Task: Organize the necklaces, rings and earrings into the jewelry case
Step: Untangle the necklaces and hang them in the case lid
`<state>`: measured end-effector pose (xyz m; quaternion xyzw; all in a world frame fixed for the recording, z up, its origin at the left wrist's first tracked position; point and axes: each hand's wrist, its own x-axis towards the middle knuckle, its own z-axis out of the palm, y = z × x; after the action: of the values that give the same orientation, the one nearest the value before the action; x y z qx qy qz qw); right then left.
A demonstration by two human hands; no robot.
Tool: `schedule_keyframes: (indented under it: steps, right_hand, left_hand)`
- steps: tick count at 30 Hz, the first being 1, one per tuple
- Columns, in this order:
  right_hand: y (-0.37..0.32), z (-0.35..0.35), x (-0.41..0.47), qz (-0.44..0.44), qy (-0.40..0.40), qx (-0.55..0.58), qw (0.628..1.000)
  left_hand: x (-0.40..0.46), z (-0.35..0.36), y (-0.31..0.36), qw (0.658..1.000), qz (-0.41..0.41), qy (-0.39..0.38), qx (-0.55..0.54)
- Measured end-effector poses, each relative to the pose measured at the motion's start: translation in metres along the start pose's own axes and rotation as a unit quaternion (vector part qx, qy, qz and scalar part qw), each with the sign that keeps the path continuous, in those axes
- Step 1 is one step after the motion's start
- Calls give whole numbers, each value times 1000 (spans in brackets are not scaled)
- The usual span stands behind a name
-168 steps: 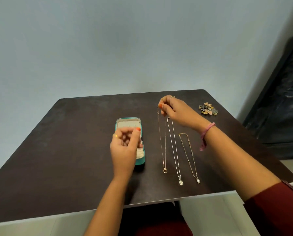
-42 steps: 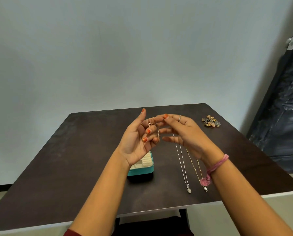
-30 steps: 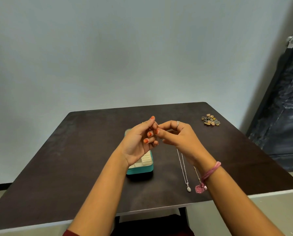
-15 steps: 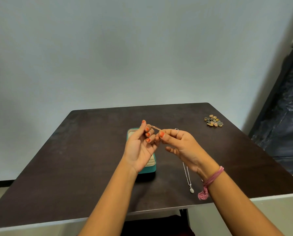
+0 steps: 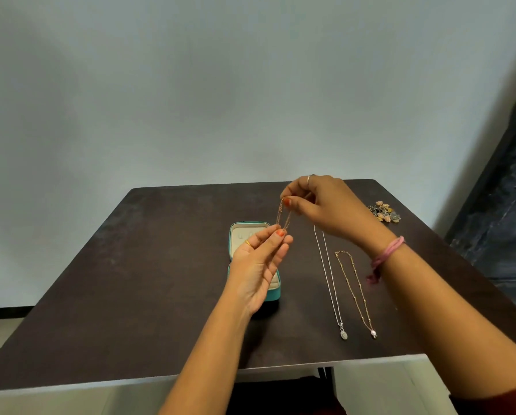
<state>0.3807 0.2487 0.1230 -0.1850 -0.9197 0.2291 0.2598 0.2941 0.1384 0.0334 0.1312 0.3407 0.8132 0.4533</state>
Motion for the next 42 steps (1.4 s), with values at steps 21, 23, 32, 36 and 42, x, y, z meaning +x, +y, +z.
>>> schedule_keyframes:
  steps: [21, 23, 32, 36, 42]
  right_hand:
    - [13, 44, 46, -41, -97, -84, 991]
    - [16, 52, 48, -40, -103, -93, 989]
    - [26, 85, 57, -39, -105, -141, 984]
    - [29, 99, 58, -53, -116, -168, 978]
    - [30, 112, 69, -90, -102, -224, 965]
  left_hand:
    - [54, -99, 22, 814, 110, 191, 537]
    - [59, -109, 12, 780, 100, 183, 590]
    - [67, -115, 8, 753, 92, 202, 619]
    - [71, -122, 6, 789, 112, 193, 572]
    - [67, -127, 7, 840, 133, 158, 501]
